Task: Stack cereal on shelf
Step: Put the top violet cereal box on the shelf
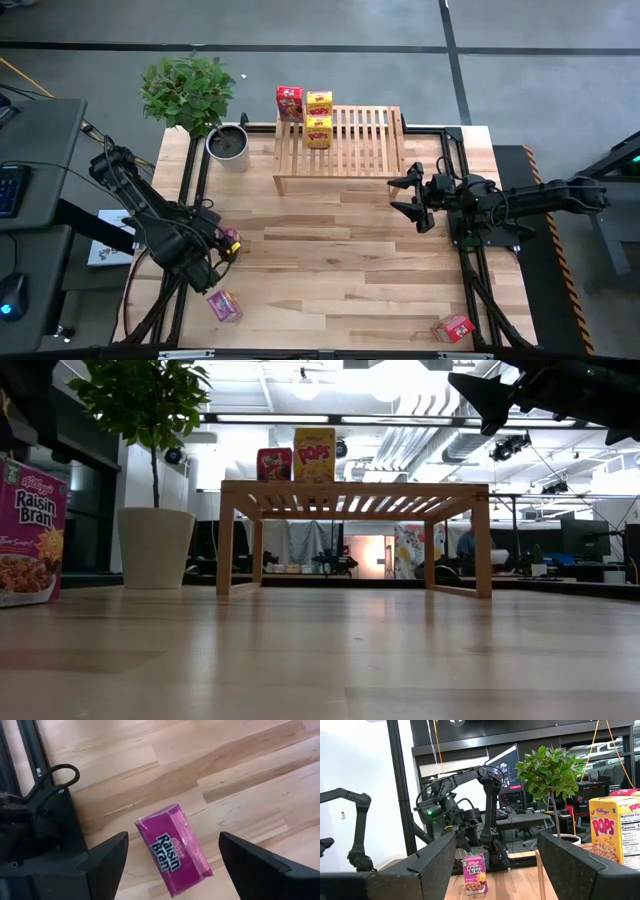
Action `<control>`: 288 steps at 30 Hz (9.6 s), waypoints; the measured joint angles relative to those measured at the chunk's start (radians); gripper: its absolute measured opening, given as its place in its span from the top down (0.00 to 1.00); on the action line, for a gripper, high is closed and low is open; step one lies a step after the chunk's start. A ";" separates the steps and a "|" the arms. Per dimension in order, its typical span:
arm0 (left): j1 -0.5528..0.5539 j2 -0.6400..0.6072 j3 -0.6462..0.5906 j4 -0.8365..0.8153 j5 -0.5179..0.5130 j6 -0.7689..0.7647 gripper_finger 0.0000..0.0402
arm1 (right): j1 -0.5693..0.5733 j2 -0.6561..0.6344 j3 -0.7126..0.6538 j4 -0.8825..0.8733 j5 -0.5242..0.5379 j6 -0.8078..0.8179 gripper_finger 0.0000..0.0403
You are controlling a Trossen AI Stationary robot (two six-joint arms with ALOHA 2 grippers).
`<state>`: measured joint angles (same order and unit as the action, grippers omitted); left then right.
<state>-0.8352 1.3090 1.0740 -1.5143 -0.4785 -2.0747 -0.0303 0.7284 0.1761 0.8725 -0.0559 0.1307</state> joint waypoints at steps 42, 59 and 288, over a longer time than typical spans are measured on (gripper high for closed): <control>0.064 0.099 -0.155 0.236 0.077 -0.079 0.25 | 0.000 0.000 0.000 0.000 0.000 0.000 0.32; 0.064 0.069 -0.129 0.212 0.071 0.003 0.56 | 0.000 0.000 0.000 0.000 0.000 0.000 0.32; 0.829 -0.398 -0.622 2.266 0.411 2.270 0.48 | -0.897 1.030 0.679 0.000 -0.730 -0.137 0.41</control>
<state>-0.0067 0.9112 0.4522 0.7517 -0.0673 0.1955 -0.9274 1.7580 0.8555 0.8722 -0.7858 -0.0066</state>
